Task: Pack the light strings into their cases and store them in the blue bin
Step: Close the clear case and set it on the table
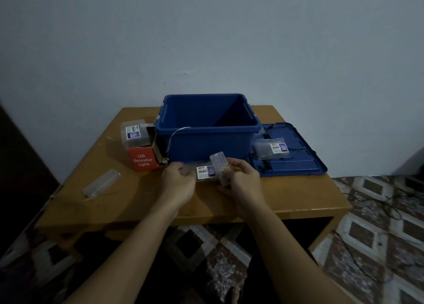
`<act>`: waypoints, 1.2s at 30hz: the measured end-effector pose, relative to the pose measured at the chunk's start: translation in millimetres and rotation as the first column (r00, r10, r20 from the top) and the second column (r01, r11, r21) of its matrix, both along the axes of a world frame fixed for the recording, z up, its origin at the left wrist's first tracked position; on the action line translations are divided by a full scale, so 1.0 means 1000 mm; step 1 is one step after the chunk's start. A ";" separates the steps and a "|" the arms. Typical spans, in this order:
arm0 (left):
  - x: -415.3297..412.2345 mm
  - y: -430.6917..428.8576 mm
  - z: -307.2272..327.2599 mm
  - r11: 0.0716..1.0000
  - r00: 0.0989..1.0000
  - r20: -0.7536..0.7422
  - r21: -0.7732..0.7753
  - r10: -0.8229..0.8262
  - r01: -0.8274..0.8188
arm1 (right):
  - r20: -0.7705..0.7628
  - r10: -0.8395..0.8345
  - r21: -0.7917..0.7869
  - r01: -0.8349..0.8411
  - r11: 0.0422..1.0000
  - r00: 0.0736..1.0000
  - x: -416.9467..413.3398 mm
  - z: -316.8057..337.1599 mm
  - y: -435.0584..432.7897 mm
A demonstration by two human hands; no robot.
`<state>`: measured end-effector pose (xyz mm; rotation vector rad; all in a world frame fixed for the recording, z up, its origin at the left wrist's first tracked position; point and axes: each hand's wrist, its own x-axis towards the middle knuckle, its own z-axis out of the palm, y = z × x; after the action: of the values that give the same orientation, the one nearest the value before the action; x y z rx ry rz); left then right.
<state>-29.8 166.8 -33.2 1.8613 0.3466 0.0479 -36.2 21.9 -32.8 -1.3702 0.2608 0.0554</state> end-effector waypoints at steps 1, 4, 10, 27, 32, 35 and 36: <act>0.002 0.000 -0.002 1.000 1.000 0.008 -0.001 -0.005 0.005 | 0.008 -0.014 -0.004 0.014 1.000 1.000 0.000 -0.002 0.000; 0.005 0.002 -0.011 1.000 0.996 0.089 -0.007 -0.024 0.025 | 0.067 -0.041 -0.045 0.044 0.998 0.997 -0.005 -0.007 -0.001; 0.001 0.008 -0.034 0.970 0.926 0.297 0.137 -0.233 0.200 | 0.181 -0.055 -0.185 0.089 0.979 0.982 -0.011 -0.017 -0.015; 0.009 0.029 -0.037 0.847 0.818 0.268 0.325 -0.509 0.421 | 0.445 0.337 -0.476 -0.099 0.874 0.830 0.017 0.015 -0.032; 0.011 0.033 -0.035 0.826 0.810 0.234 0.338 -0.538 0.451 | 0.461 0.390 -0.506 -0.125 0.854 0.797 0.020 0.004 -0.032; 0.010 0.034 -0.037 0.823 0.809 0.224 0.332 -0.544 0.462 | 0.477 0.405 -0.589 -0.058 0.806 0.780 0.021 -0.003 -0.032; 0.010 0.034 -0.038 0.827 0.811 0.227 0.324 -0.540 0.460 | 0.480 0.412 -0.617 -0.035 0.786 0.774 0.020 -0.006 -0.033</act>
<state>-19.4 201.2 -71.0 2.1082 -0.4040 0.0199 -16.1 -10.6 -38.8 -1.9531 -0.4848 -0.2727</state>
